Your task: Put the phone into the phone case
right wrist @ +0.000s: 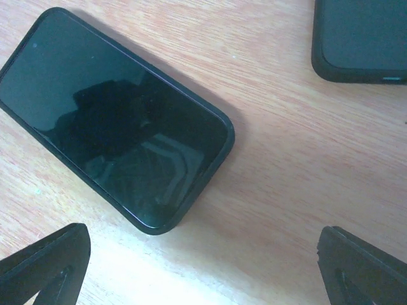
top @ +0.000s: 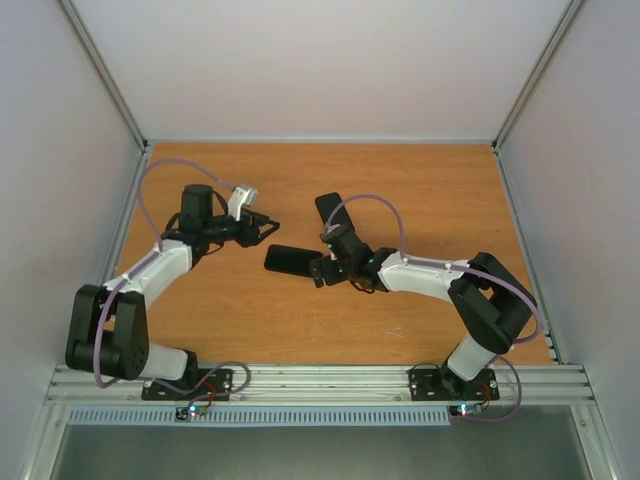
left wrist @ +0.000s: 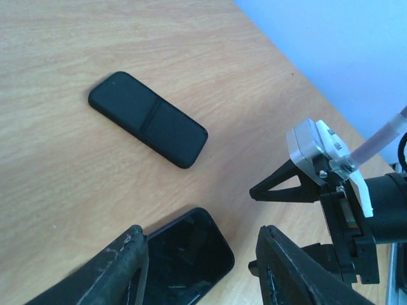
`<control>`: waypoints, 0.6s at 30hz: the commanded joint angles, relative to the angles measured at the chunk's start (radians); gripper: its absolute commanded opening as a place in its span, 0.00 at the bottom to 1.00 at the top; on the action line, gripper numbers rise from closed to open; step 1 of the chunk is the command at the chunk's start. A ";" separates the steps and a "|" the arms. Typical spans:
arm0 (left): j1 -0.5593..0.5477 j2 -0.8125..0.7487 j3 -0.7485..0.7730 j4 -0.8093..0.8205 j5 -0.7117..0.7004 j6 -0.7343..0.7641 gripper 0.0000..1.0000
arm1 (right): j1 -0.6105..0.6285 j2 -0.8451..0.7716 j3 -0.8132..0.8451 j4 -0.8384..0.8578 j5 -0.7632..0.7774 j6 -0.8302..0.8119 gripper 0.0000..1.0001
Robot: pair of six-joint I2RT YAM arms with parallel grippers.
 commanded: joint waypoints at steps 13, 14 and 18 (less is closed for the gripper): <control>0.012 -0.100 -0.194 0.258 -0.070 -0.012 0.48 | 0.228 0.279 0.375 -0.203 0.395 -0.234 0.99; 0.014 -0.108 -0.203 0.273 -0.082 -0.013 0.48 | 0.228 0.303 0.405 -0.213 0.416 -0.242 0.98; 0.033 -0.148 -0.237 0.327 -0.137 -0.027 0.48 | 0.228 0.387 0.483 -0.239 0.413 -0.271 0.98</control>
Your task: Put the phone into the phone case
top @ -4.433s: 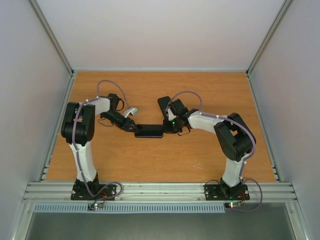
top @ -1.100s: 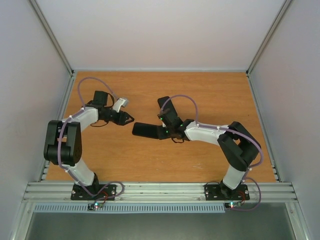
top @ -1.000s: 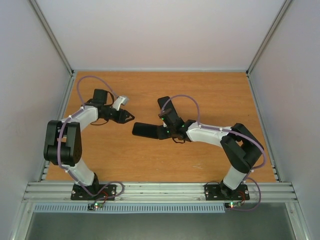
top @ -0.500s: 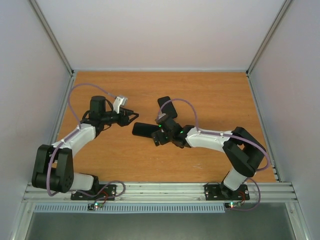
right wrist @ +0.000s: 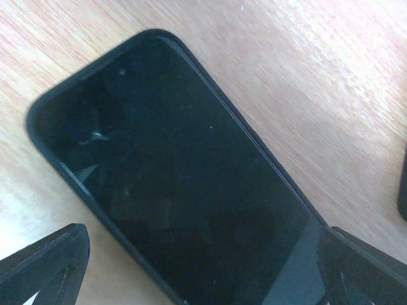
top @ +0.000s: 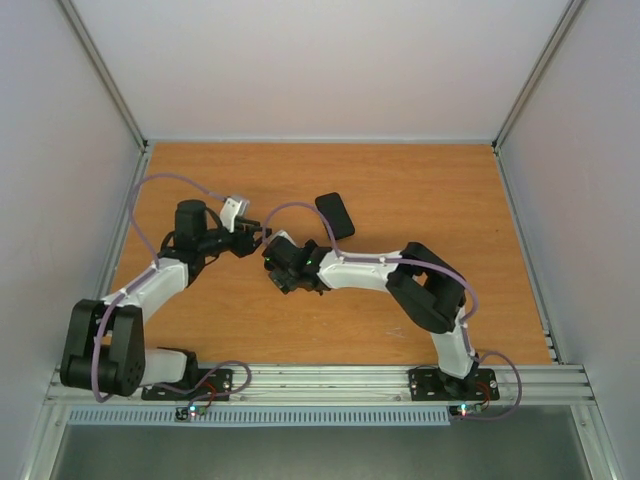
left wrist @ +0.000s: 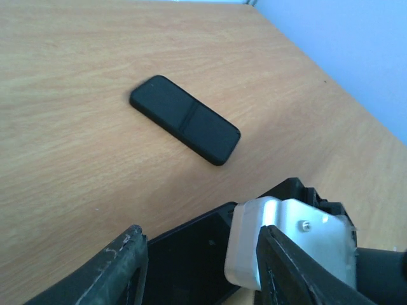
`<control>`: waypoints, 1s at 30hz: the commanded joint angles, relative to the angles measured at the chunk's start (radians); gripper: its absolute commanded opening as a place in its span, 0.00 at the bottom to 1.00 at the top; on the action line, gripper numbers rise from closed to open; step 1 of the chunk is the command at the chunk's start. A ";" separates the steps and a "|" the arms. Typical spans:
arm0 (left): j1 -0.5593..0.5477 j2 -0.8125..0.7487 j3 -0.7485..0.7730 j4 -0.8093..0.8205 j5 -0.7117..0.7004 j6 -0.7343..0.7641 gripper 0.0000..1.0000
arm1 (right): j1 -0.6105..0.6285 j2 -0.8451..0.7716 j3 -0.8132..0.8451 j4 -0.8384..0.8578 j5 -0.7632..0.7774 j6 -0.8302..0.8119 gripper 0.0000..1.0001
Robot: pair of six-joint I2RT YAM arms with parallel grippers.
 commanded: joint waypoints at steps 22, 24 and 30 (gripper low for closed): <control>0.065 0.042 0.015 0.123 -0.028 -0.014 0.48 | -0.178 0.148 0.157 -0.116 -0.165 0.032 0.98; 0.065 0.044 0.015 0.122 -0.028 -0.012 0.49 | -0.178 0.137 0.134 -0.121 -0.180 0.056 0.96; 0.066 0.050 0.022 0.116 -0.026 -0.012 0.49 | -0.178 0.104 0.042 -0.103 -0.235 0.121 0.91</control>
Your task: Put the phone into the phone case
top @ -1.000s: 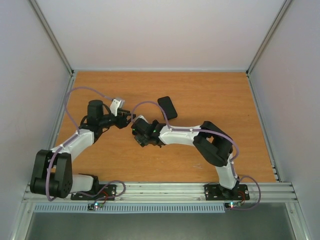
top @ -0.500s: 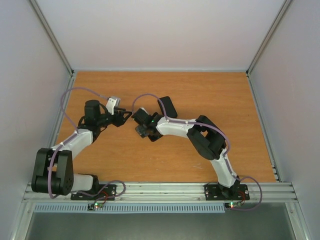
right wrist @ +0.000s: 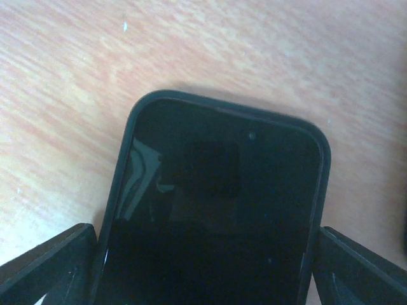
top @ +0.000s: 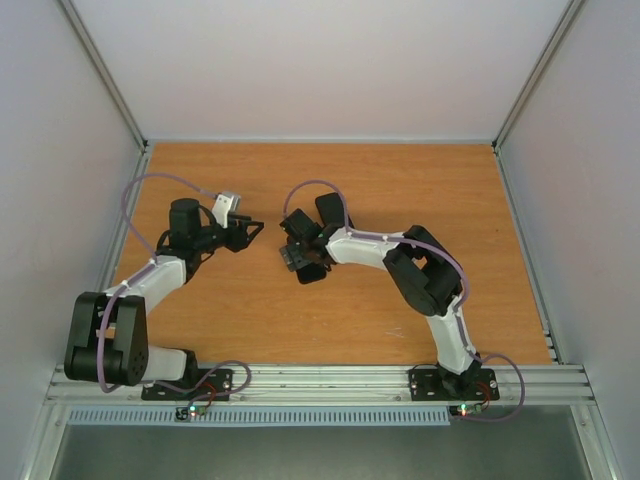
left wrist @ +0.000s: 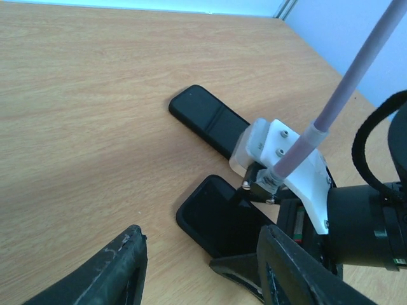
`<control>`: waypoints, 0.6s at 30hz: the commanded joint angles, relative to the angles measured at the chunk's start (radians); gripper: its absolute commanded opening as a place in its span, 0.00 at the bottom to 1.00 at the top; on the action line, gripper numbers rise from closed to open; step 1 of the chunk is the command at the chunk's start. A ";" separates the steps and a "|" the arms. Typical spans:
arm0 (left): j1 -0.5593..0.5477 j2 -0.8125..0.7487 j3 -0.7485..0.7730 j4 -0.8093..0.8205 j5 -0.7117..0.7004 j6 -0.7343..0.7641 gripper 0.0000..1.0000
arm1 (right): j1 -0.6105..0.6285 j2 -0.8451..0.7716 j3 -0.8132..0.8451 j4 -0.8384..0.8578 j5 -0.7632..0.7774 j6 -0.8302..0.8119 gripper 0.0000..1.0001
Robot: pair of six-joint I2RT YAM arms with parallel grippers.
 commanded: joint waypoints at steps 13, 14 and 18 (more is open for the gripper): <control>0.007 0.038 0.053 0.022 0.029 0.011 0.49 | -0.010 0.111 0.155 -0.138 -0.093 0.086 0.26; 0.008 0.036 0.052 0.023 0.028 0.010 0.49 | -0.010 0.133 0.204 -0.163 -0.092 0.090 0.26; 0.009 0.026 0.045 0.024 0.015 0.013 0.49 | -0.010 0.160 0.255 -0.178 -0.082 0.107 0.41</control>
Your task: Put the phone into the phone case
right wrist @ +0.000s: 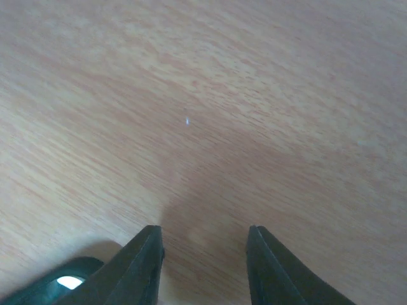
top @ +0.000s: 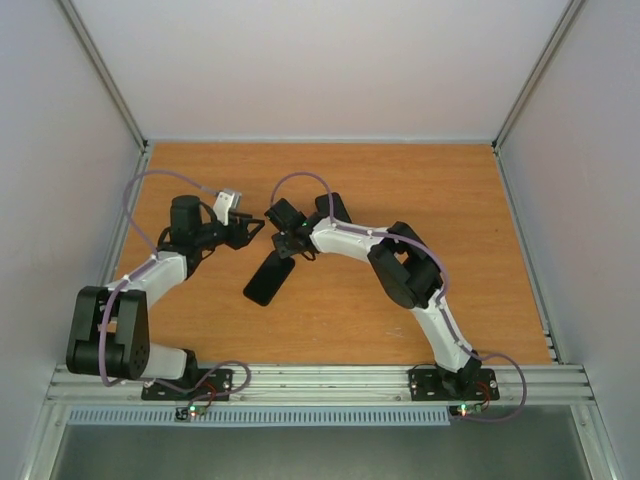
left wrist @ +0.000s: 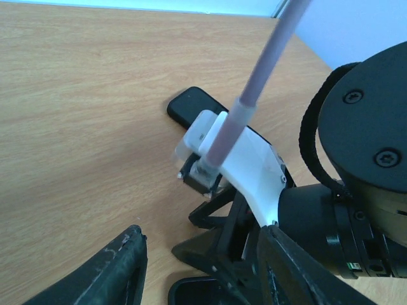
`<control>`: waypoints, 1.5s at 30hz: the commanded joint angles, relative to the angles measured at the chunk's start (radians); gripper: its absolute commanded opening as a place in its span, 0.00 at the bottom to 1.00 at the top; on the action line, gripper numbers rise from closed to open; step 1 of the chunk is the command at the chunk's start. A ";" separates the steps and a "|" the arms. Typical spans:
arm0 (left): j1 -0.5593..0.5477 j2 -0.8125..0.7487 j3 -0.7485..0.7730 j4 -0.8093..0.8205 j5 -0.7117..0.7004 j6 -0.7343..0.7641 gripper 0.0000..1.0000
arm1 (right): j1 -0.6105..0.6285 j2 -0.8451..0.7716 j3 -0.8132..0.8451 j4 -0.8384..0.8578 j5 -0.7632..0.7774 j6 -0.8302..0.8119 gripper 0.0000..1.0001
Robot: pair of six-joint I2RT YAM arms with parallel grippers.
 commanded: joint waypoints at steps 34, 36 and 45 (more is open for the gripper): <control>0.008 0.055 0.101 -0.104 -0.015 0.040 0.49 | 0.251 -0.355 -0.512 0.169 0.280 0.183 0.81; 0.009 0.056 0.101 -0.104 -0.017 0.039 0.49 | 0.256 -0.344 -0.506 0.181 0.253 0.181 0.82; 0.009 0.053 0.098 -0.104 -0.018 0.040 0.49 | 0.256 -0.230 -0.403 0.144 0.308 0.172 0.85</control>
